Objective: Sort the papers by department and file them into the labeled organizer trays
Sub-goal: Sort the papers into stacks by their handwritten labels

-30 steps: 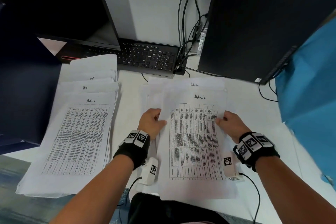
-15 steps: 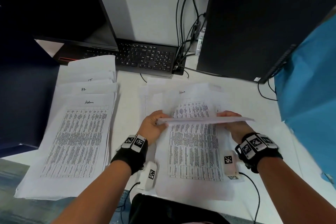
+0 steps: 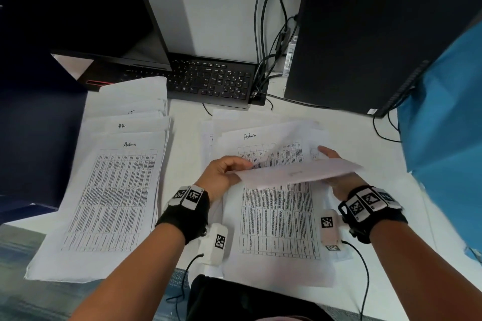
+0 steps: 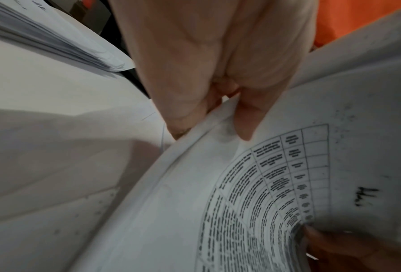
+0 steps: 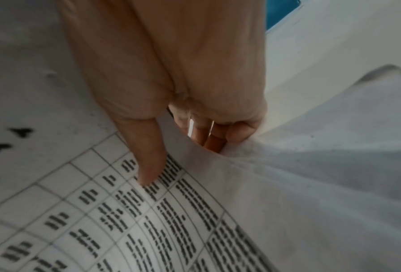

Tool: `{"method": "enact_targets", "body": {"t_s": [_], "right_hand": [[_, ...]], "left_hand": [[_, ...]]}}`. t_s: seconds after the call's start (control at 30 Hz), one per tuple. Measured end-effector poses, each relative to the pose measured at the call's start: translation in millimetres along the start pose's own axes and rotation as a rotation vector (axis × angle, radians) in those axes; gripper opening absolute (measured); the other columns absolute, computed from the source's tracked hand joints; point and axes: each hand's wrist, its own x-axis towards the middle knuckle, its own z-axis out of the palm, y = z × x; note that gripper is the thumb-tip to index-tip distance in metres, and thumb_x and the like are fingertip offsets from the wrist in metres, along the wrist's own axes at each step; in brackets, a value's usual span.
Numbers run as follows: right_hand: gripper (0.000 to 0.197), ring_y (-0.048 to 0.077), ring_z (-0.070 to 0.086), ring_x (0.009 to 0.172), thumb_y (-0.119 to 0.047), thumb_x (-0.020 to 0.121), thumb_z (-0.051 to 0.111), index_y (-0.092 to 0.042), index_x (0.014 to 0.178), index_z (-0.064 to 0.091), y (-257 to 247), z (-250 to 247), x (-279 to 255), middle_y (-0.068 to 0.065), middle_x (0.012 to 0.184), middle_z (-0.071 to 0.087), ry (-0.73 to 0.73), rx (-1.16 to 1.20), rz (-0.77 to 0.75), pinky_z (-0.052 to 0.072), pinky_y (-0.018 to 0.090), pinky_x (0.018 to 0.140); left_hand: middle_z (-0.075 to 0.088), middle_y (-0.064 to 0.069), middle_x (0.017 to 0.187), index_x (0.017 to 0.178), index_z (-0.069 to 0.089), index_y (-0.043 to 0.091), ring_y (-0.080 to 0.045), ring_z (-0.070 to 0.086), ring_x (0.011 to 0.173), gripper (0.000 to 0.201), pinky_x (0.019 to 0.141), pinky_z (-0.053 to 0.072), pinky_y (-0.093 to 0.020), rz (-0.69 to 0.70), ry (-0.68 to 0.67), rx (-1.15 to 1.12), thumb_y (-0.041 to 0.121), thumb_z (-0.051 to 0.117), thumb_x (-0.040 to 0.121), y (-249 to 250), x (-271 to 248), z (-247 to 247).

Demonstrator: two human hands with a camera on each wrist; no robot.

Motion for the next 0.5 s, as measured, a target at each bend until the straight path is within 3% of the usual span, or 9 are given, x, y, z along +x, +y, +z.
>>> {"method": "enact_targets", "body": {"t_s": [0.07,0.13,0.17,0.23,0.3,0.4,0.5], "right_hand": [[0.024,0.018,0.059,0.080,0.003,0.083,0.066,-0.007,0.104,0.060,-1,2,2,0.002,0.085,0.063,-0.012,0.001,0.045,0.047,0.018,0.061],[0.009,0.014,0.059,0.074,-0.008,0.085,0.068,-0.013,0.084,0.061,-3,6,2,-0.001,0.077,0.064,0.002,-0.054,0.070,0.045,0.022,0.064],[0.006,0.016,0.061,0.081,-0.010,0.086,0.067,-0.013,0.090,0.063,-1,7,5,0.001,0.086,0.067,-0.003,-0.059,0.088,0.049,0.026,0.073],[0.026,0.022,0.060,0.100,-0.012,0.088,0.065,-0.008,0.113,0.061,3,8,9,0.004,0.105,0.065,0.019,-0.066,0.102,0.048,0.035,0.092],[0.032,0.024,0.058,0.103,-0.013,0.087,0.066,-0.009,0.117,0.054,4,7,12,0.003,0.104,0.062,0.054,-0.059,0.107,0.047,0.038,0.095],[0.037,0.023,0.058,0.095,-0.009,0.081,0.072,-0.010,0.110,0.050,2,7,18,0.005,0.100,0.061,0.047,0.042,0.168,0.050,0.029,0.083],[0.036,0.031,0.055,0.118,-0.002,0.088,0.058,0.002,0.123,0.053,-3,12,13,0.020,0.124,0.058,0.139,-0.037,0.280,0.047,0.008,0.085]], "left_hand": [[0.066,0.005,0.105,0.116,0.058,0.018,-0.009,0.062,0.097,0.044,0.090,0.048,-0.024,-0.048,-0.057,0.041,-0.003,0.069,0.078,-1,4,-3],[0.062,0.003,0.120,0.128,0.048,0.019,-0.012,0.059,0.109,0.056,0.098,0.045,-0.030,-0.099,-0.035,0.115,0.014,0.074,0.078,-3,6,-2],[0.063,0.001,0.121,0.128,0.048,0.017,-0.014,0.059,0.110,0.054,0.098,0.045,-0.031,-0.100,0.009,0.129,0.015,0.073,0.080,-3,7,-1],[0.066,-0.004,0.116,0.120,0.055,0.012,-0.019,0.063,0.105,0.039,0.092,0.049,-0.031,-0.084,0.091,0.131,0.006,0.067,0.084,-1,7,4],[0.069,-0.006,0.107,0.110,0.062,0.013,-0.022,0.065,0.097,0.029,0.085,0.052,-0.030,-0.080,0.108,0.100,0.000,0.063,0.085,0,6,7],[0.070,-0.002,0.093,0.096,0.067,0.017,-0.015,0.066,0.086,0.028,0.084,0.052,-0.028,-0.071,0.070,0.023,-0.006,0.063,0.082,-1,4,5],[0.067,0.010,0.066,0.076,0.066,0.013,-0.003,0.059,0.065,0.033,0.070,0.048,-0.018,-0.051,0.067,0.028,-0.019,0.056,0.079,-1,3,1]]}}
